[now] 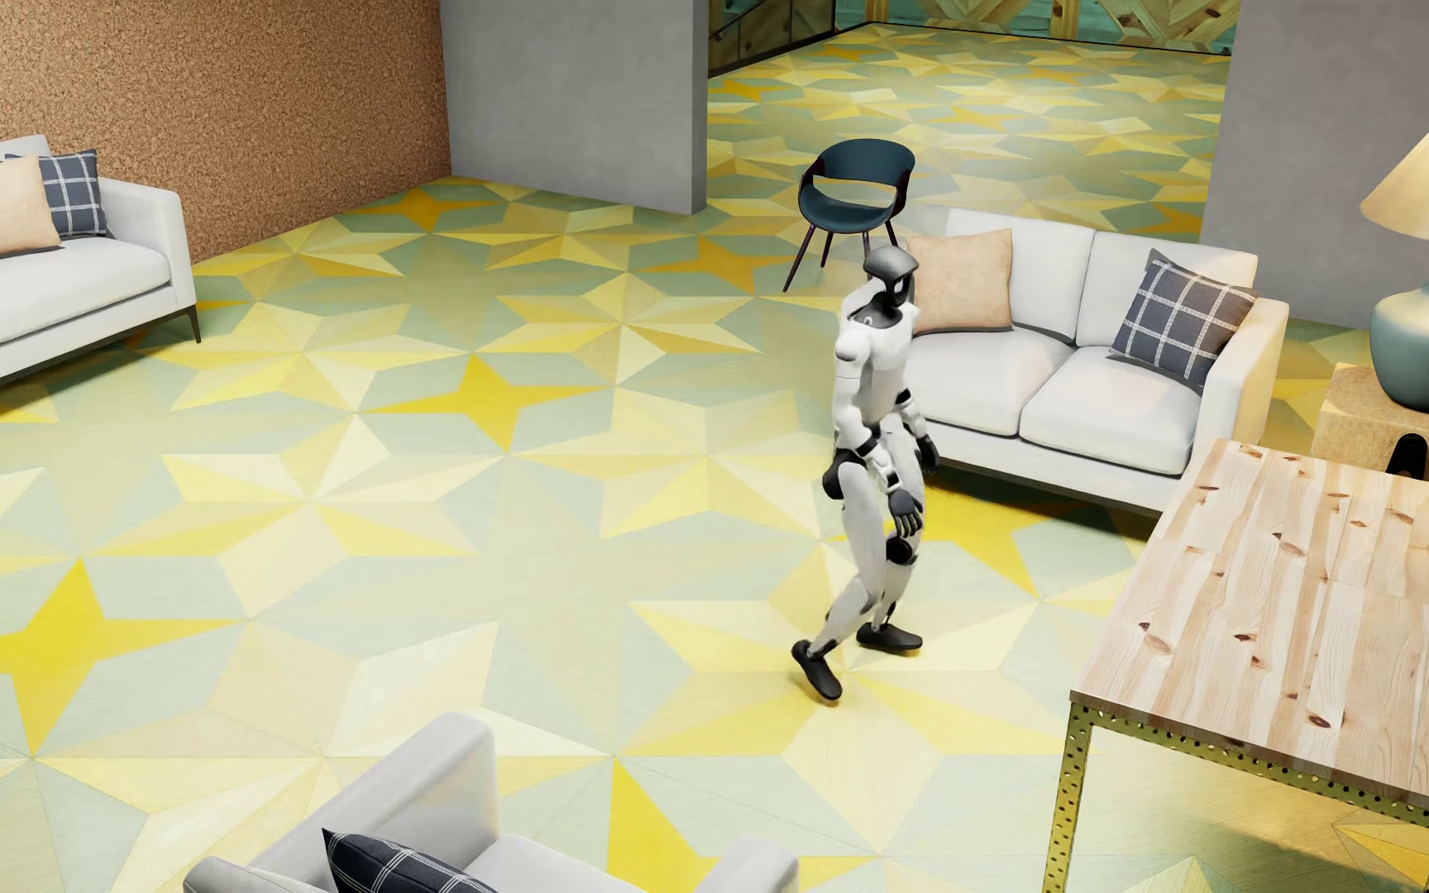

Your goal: Go to the desk

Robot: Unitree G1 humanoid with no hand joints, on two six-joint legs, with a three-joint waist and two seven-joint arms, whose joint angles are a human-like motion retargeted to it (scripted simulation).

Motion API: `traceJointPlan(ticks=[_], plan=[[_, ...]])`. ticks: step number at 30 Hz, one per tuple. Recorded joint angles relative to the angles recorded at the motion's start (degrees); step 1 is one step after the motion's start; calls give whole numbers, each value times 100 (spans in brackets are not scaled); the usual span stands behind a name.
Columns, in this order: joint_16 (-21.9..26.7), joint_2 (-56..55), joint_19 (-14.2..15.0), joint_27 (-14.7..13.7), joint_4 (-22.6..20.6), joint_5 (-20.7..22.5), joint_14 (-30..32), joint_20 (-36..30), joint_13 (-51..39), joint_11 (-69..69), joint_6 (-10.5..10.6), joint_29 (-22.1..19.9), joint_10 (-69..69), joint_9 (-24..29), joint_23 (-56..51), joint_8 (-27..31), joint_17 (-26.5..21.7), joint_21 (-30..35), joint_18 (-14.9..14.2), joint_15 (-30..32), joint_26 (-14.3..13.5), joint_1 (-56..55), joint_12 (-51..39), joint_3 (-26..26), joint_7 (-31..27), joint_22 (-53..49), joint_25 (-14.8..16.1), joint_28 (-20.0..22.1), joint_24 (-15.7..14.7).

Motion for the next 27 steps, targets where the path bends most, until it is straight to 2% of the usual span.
traceJointPlan(ticks=[1,3,4,5,6,7,8,10,11,15,17,18,21,24,27], plan=[[35,-79,-34,222,-48,-84,-35,-39,209,23,-67,-403,7,6,379,81,151,-278,-1,-273,-28,33,-53,11,58,-66,141,55,13],[180,179,-355,737,-128,-168,-37,-129,682,-774,-166,-1079,-114,-23,1053,-20,585,-1367,-18,-604,-78,131,-163,1,52,-220,1043,36,37],[293,492,-487,940,-141,-64,10,-116,949,-1495,-198,-1039,-275,-56,1207,-79,701,-1706,-36,-524,-195,212,-192,-18,1,-291,1383,37,14],[351,835,-654,1080,-156,-117,28,-104,1210,-1969,-232,-741,-358,-92,1275,-423,726,-1648,-65,-772,-262,267,-237,-30,-49,-339,1405,67,-7],[412,1151,-745,985,-163,-144,55,-88,1476,-2387,-264,-225,-439,-130,1281,-738,637,-1282,-92,-933,-314,321,-275,-51,-116,-399,1182,77,-57],[456,1440,-756,766,-146,-80,97,-22,1739,-2822,-284,202,-541,-165,1220,-901,488,-927,-120,-926,-357,382,-285,-86,-178,-463,950,116,-96],[418,1617,-736,617,-100,-3,125,121,1940,-3112,-284,474,-594,-191,1167,-995,379,-690,-150,-836,-352,418,-280,-120,-214,-501,788,224,-211],[280,1825,-738,713,50,166,124,309,2138,-3461,-249,660,-601,-225,1088,-1107,319,-448,-214,-709,-270,458,-243,-158,-224,-414,581,393,-328],[233,1885,-755,746,128,251,113,315,2143,-3557,-230,691,-605,-233,1036,-1115,296,-314,-245,-686,-217,491,-231,-169,-203,-295,452,350,-333],[263,2037,-842,840,458,573,6,-28,1682,-3654,-166,539,-475,-238,959,-952,307,-220,-365,-720,16,669,-137,-226,-5,379,357,-336,137],[180,2045,-879,749,590,687,-40,-85,1360,-3587,-135,389,-393,-238,727,-855,371,-203,-411,-763,264,736,-158,-255,89,632,286,-521,261],[162,2047,-896,642,642,733,-55,-61,1211,-3552,-118,267,-372,-236,560,-815,407,-215,-428,-785,299,774,-134,-260,129,679,297,-554,273],[79,2078,-937,333,748,839,-71,-4,886,-3526,-68,-124,-365,-235,87,-757,533,-264,-471,-814,209,861,-100,-234,191,599,370,-356,259],[74,2123,-967,235,802,892,-78,-66,644,-3560,-24,-185,-333,-239,-175,-786,595,-165,-496,-811,17,857,-102,-187,158,339,342,-316,222],[124,2106,-985,247,793,877,-67,-142,511,-3531,13,-100,-317,-239,-153,-854,578,-23,-499,-824,-60,799,-148,-145,80,76,305,-218,177]])
